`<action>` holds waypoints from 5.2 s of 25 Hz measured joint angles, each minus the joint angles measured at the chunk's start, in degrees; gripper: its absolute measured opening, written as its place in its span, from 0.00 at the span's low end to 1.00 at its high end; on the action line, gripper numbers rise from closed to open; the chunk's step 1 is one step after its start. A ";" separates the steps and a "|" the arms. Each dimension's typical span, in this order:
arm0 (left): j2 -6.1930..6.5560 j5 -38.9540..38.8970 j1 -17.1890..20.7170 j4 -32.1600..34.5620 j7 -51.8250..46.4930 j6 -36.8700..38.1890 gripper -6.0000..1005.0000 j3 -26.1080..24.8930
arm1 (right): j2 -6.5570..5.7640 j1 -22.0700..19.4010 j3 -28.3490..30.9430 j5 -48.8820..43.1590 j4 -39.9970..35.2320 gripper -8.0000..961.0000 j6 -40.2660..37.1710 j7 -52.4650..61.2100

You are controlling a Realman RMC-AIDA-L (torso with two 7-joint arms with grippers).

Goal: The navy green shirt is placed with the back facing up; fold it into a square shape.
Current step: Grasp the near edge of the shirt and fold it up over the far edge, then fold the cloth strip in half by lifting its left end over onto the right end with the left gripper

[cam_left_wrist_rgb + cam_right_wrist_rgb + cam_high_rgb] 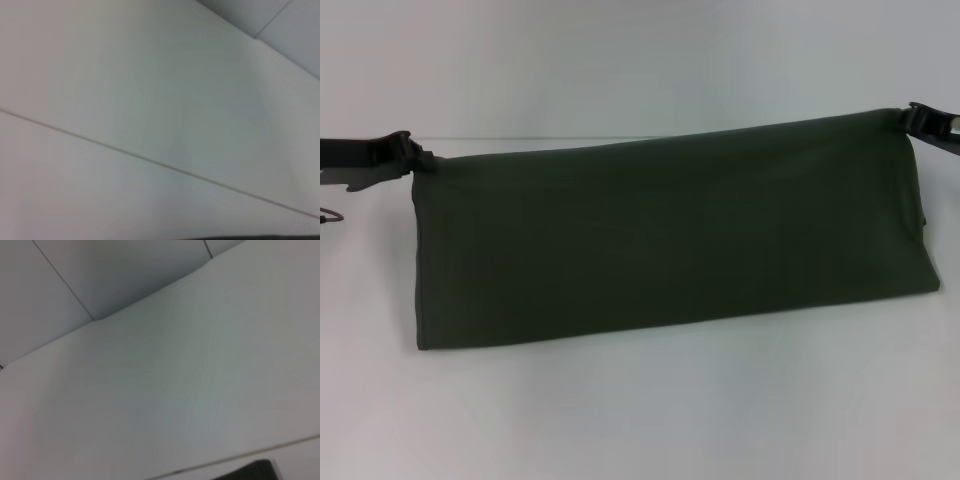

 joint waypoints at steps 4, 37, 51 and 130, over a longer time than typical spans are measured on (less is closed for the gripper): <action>-0.25 -0.02 -0.18 0.25 -0.77 -1.63 0.02 0.03 | 0.56 1.25 -1.42 0.04 -0.14 0.04 2.31 0.41; -5.56 -4.15 2.02 4.91 -2.16 -10.44 0.25 1.91 | -2.09 4.17 -9.60 -0.14 3.02 0.19 11.19 3.86; -5.87 -24.19 17.47 6.71 3.17 12.21 0.62 0.27 | -2.18 -12.81 -6.06 16.66 -6.92 0.71 -26.65 1.92; -6.50 -18.08 21.95 -7.30 -12.51 11.75 0.84 -7.61 | -0.44 -16.00 -3.37 21.67 -2.47 0.71 -30.65 -5.12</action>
